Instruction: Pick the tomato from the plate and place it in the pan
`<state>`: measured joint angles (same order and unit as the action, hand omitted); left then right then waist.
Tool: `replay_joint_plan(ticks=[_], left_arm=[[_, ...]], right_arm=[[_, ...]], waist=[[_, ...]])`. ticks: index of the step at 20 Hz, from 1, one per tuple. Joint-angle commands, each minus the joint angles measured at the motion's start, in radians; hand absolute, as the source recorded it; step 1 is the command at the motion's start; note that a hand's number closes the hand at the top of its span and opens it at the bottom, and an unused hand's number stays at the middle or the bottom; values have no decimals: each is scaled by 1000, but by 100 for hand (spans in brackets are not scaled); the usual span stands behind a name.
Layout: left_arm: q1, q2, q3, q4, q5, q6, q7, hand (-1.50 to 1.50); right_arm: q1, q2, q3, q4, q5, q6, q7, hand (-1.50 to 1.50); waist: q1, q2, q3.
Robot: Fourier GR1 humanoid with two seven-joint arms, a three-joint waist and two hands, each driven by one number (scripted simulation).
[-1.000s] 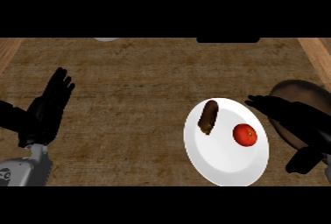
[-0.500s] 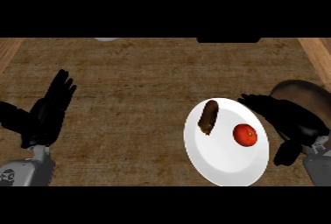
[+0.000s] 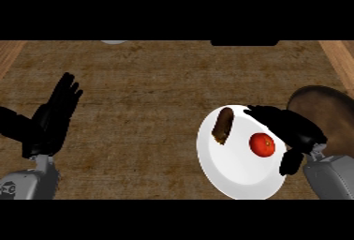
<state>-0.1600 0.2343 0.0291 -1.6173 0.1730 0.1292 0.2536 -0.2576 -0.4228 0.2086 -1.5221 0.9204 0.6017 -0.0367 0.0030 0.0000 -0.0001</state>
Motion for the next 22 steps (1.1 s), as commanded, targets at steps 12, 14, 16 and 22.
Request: replay_joint_plan(ticks=[12, 14, 16, 22], left_arm=[[-16, 0, 89, 51, 0, -82, -22, 0], [24, -86, 1, 47, -78, -21, -76, 0], [-25, -6, 78, 39, -15, -82, -8, 0], [-35, -51, 44, -11, -60, -31, 52, 0]], right_arm=[[-78, 99, -49, 247, 89, -83, -112, -150], [-25, 130, 8, 215, 114, -91, -105, -150], [-70, 132, 1, 241, 121, -132, -161, 150], [-79, 114, -37, 337, 131, -219, -294, 150]], waist=[[0, 1, 0], [-1, 0, 0], [0, 0, 0], [0, 0, 0]])
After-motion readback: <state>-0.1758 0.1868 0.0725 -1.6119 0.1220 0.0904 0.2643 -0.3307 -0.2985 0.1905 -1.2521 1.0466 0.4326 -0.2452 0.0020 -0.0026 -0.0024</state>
